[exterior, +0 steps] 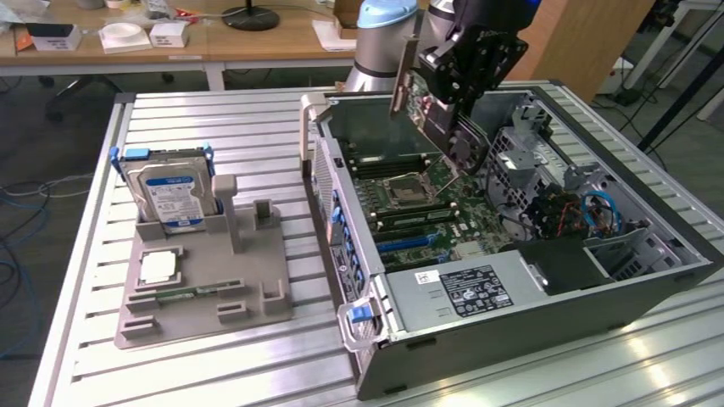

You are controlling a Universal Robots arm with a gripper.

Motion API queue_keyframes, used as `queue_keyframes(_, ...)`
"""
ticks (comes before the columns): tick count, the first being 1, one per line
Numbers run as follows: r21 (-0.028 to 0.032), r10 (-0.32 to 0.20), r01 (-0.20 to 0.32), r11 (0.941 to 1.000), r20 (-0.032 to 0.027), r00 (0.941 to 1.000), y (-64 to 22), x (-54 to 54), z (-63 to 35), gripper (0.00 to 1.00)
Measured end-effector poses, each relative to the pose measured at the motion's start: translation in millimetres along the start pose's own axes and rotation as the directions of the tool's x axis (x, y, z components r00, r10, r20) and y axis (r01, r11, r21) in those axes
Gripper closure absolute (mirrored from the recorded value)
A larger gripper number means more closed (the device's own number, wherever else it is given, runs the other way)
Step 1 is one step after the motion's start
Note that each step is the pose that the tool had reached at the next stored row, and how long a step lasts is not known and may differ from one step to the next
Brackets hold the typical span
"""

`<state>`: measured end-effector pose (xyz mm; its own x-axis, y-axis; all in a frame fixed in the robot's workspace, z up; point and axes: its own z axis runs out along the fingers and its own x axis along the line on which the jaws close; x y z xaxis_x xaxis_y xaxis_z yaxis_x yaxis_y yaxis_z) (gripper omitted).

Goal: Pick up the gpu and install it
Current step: 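Insert the gpu into the slot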

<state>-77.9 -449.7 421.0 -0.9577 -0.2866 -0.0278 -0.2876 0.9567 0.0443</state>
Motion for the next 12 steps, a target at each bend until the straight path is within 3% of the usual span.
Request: queue_keyframes(12, -0.0016, -0.053, 0.053, 0.9986, -0.0023, 0.9986, 0.0, 0.0, 0.2, 0.74)
